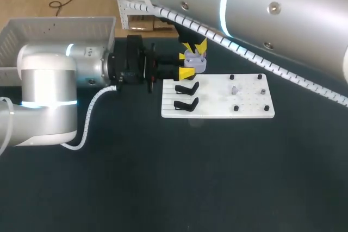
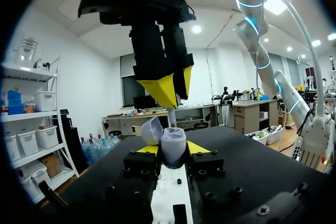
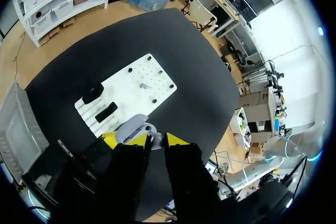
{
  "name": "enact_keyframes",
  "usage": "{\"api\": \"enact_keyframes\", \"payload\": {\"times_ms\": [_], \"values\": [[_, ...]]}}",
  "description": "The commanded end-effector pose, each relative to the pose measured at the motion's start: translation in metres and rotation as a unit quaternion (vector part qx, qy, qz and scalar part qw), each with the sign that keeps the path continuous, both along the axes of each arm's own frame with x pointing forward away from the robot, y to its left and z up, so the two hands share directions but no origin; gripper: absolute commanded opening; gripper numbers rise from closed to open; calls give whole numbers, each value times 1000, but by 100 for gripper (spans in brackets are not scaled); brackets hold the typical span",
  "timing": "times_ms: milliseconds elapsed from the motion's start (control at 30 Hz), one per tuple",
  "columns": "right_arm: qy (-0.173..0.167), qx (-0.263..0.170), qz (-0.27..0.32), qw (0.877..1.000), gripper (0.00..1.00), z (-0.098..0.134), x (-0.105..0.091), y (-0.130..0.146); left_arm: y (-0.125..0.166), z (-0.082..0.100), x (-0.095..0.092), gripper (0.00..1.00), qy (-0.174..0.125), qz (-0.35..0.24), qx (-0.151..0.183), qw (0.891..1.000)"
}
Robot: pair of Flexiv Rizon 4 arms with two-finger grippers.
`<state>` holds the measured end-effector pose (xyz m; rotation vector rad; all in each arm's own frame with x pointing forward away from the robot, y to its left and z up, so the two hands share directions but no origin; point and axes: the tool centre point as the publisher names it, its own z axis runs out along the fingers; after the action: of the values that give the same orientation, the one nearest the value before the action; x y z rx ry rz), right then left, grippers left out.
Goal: Pick up each earbud case from the left stands, insert the matching earbuds, close the lid, and place the case in the box.
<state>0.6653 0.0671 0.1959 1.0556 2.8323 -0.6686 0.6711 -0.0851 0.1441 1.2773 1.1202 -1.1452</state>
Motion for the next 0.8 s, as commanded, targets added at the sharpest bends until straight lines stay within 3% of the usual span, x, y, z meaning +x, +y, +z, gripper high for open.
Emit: {"api": "enact_keyframes", "payload": {"times_ms": [33, 800], "values": [[6, 1, -3, 1000, 0, -3, 4, -1, 0, 0, -1, 0, -1, 2, 0, 1000], [17, 7, -7, 1000, 0, -11, 11, -6, 0, 0, -1, 0, -1, 2, 0, 1000]]}}
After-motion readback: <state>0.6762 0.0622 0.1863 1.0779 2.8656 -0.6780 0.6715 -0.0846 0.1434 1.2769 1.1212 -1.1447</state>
